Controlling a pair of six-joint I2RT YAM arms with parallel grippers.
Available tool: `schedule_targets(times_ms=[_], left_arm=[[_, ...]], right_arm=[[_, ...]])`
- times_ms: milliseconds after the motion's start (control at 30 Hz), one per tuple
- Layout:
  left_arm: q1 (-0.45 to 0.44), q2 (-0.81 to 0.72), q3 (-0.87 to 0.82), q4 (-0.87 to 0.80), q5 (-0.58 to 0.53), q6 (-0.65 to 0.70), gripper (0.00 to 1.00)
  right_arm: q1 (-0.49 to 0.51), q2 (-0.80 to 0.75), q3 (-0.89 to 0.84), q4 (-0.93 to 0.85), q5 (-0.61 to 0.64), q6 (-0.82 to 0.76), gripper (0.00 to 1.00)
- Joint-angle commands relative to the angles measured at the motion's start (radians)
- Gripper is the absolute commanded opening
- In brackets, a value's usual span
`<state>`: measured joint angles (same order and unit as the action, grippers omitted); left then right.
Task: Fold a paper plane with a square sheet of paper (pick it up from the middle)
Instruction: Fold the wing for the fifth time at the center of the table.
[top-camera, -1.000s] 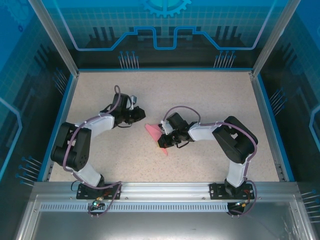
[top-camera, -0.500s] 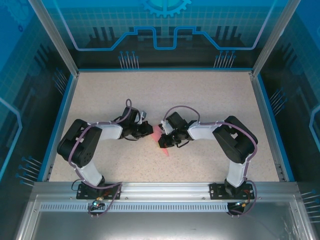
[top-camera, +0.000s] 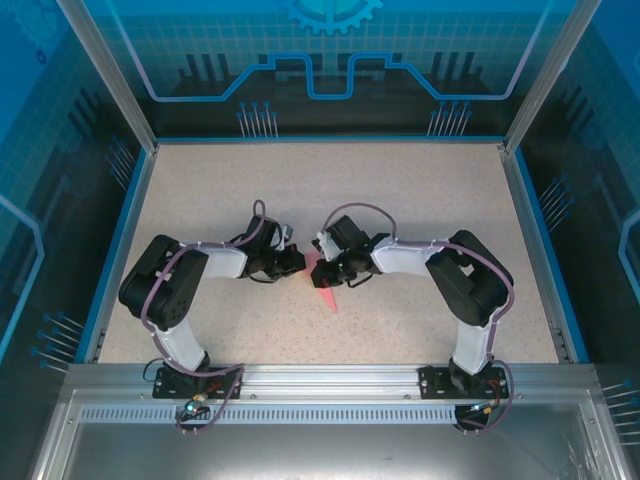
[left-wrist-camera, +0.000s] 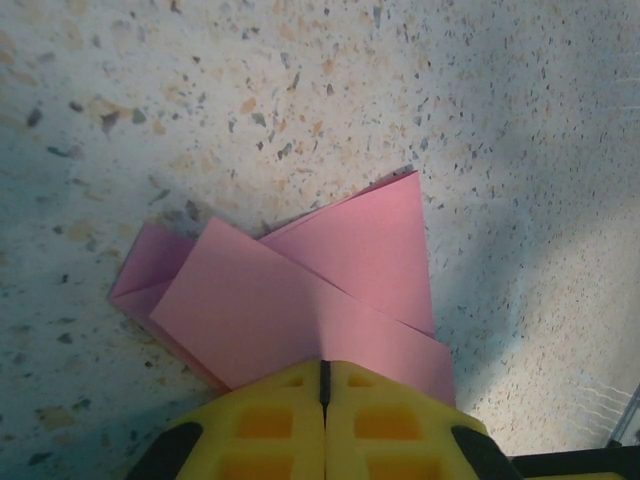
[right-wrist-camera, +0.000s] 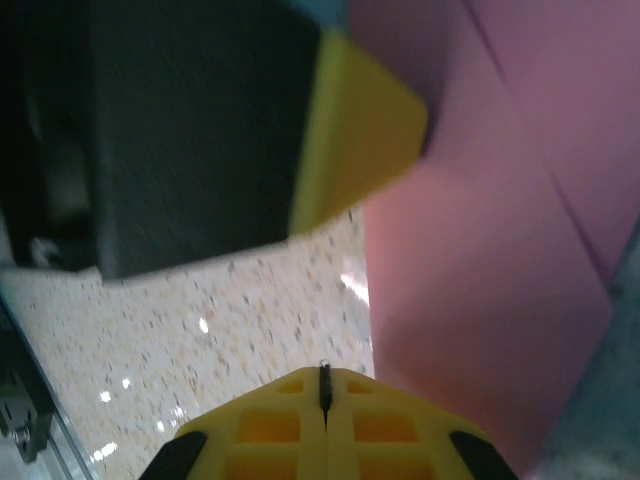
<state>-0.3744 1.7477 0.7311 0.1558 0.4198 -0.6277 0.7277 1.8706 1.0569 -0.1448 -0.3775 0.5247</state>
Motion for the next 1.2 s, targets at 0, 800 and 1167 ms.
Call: schedule_targets(times_ms=[0,800,1167], left_arm=[[-0.006,0.024,0.004,-0.069,-0.076,0.021,0.05],[-0.015,0.099,0.01,-0.175,-0.246,-0.074,0.0],[-0.013,0.084,0.016,-0.197,-0.274,-0.073,0.0]], right_arm=[[0.007,0.054,0.031,-0.012,0.031,0.018,0.02],[0.06,-0.049,-0.231,-0.136,-0.064,-0.11,0.01],[0.073,-0.112,-0.335,-0.153,-0.051,-0.106,0.01]])
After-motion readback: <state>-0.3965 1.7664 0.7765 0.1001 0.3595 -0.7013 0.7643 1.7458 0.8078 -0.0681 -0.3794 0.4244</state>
